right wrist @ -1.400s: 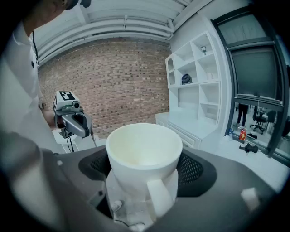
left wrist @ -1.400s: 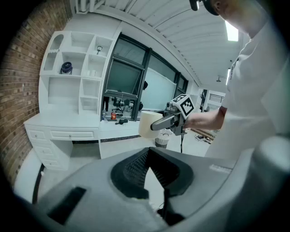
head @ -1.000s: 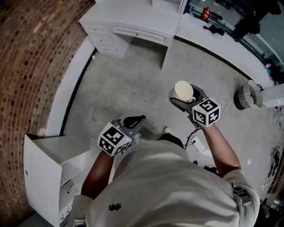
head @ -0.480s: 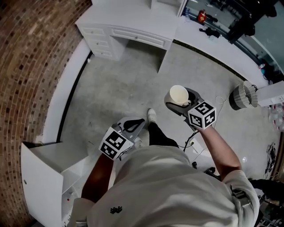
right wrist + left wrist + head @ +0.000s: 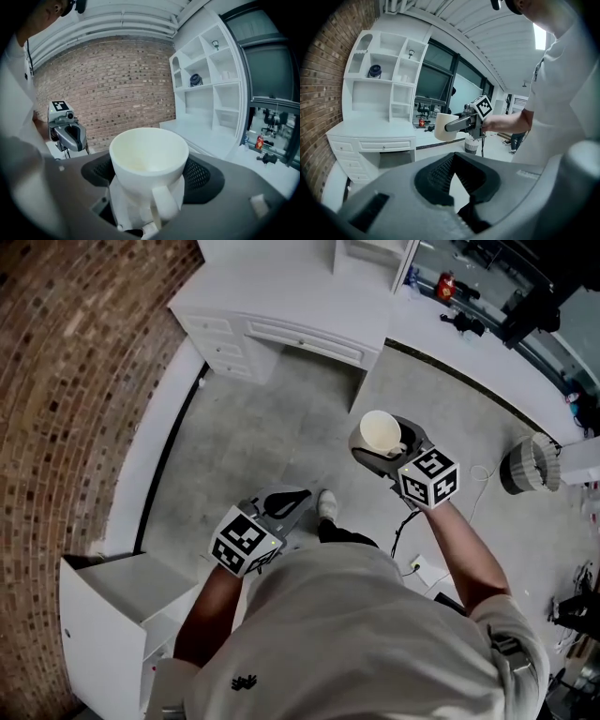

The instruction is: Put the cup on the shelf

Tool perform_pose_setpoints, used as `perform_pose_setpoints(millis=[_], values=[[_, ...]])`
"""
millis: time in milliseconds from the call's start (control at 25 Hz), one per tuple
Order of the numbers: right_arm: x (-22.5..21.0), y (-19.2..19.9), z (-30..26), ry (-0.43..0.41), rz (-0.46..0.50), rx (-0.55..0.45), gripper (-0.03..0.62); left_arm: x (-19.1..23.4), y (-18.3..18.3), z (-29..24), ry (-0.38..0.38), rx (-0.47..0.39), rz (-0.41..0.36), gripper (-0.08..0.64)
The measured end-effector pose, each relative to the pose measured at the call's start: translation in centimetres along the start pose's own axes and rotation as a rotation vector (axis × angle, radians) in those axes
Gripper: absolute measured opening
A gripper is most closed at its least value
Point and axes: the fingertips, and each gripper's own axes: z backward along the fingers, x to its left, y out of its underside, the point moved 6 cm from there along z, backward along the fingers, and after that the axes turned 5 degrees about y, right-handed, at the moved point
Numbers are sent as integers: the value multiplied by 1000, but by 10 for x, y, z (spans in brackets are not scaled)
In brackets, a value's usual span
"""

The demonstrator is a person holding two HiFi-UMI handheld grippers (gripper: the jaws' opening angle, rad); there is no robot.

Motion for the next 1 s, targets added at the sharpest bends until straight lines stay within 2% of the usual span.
perform_pose_setpoints(millis=[160, 560, 1000], values=[[-40, -18, -22, -13, 18, -9, 436, 36, -30, -26, 1, -1, -2, 6], [-142, -28, -50, -12, 40, -3, 436, 93, -82, -110, 39, 31, -6, 6], [-194, -45, -93, 33, 7, -7, 436, 160, -111, -141, 106, 53, -36, 6]])
